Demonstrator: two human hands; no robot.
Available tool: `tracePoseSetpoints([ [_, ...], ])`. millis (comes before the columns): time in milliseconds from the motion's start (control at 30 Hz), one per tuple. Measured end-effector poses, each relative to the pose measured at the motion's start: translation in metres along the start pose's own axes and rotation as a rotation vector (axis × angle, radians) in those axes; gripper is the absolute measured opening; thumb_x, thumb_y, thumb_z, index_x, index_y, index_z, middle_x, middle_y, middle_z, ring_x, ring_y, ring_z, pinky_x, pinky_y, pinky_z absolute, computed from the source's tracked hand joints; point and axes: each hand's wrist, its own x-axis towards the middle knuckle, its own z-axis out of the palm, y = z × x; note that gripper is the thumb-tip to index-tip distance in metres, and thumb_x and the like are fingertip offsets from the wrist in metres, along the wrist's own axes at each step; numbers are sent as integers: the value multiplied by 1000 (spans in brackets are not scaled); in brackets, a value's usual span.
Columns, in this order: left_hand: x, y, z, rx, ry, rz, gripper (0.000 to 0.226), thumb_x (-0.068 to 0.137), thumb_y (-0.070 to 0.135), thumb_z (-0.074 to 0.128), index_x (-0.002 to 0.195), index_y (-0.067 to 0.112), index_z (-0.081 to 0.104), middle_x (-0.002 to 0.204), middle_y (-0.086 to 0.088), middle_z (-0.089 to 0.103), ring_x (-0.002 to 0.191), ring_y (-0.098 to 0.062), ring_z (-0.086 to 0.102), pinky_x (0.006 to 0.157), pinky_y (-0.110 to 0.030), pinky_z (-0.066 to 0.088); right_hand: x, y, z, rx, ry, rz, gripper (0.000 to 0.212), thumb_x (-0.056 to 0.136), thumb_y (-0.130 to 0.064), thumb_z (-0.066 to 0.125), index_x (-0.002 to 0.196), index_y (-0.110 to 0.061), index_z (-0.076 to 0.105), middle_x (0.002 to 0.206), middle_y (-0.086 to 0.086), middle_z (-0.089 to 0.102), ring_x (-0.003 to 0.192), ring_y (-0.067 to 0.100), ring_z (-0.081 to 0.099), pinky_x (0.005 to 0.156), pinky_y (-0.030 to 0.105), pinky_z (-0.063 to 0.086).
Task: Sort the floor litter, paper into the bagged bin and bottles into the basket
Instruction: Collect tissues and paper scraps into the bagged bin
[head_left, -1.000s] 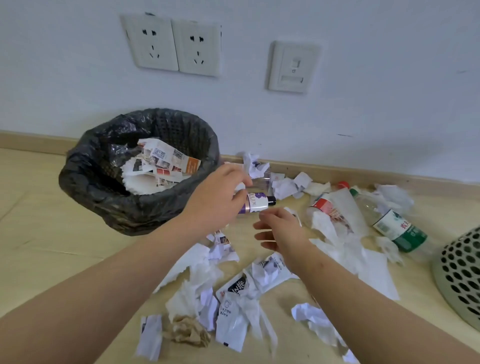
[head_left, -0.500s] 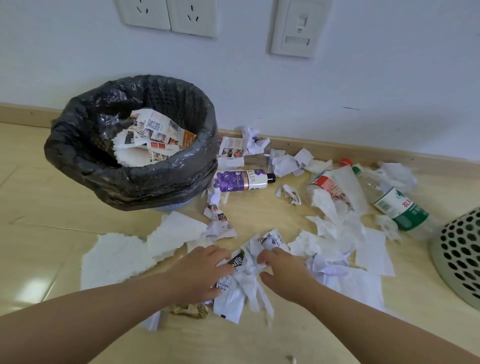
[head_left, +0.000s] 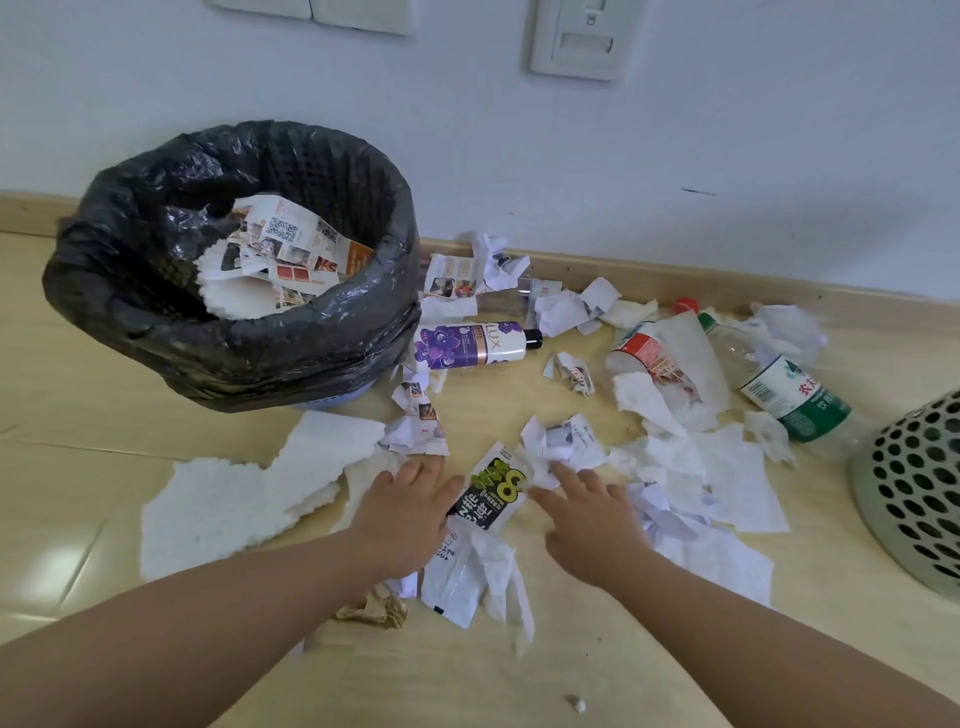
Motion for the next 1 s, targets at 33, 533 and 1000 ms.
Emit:
tracePoseSetpoints([
  [33, 0, -2, -2, -2, 51, -7, 56, 94, 39, 45, 145, 22, 28, 152, -12, 23, 135, -30, 30, 100, -42, 37, 0, 3, -1, 14, 14, 37, 55, 93, -22, 39, 146, -28, 26, 159, 3, 3, 143, 27, 14, 111, 45, 22],
  [533, 6, 16, -5, -16, -25, 225, 75, 74, 42, 66, 139, 29, 31, 136, 0, 34, 124, -22, 32, 97, -32, 32, -11, 24, 2, 200, 113, 110, 52, 92, -18, 43, 141, -25, 30, 154, -1, 17, 137, 24, 24, 106, 33, 27],
  [1000, 17, 8, -26, -455, -71, 13, 24, 87, 18, 55, 111, 16, 51, 94, 1, 56, 92, -22, 56, 68, -28, 39, -6, 20, -5, 494, 155, 84, 51, 90, -25, 48, 139, -28, 36, 143, -9, 39, 128, 17, 38, 100, 30, 36],
])
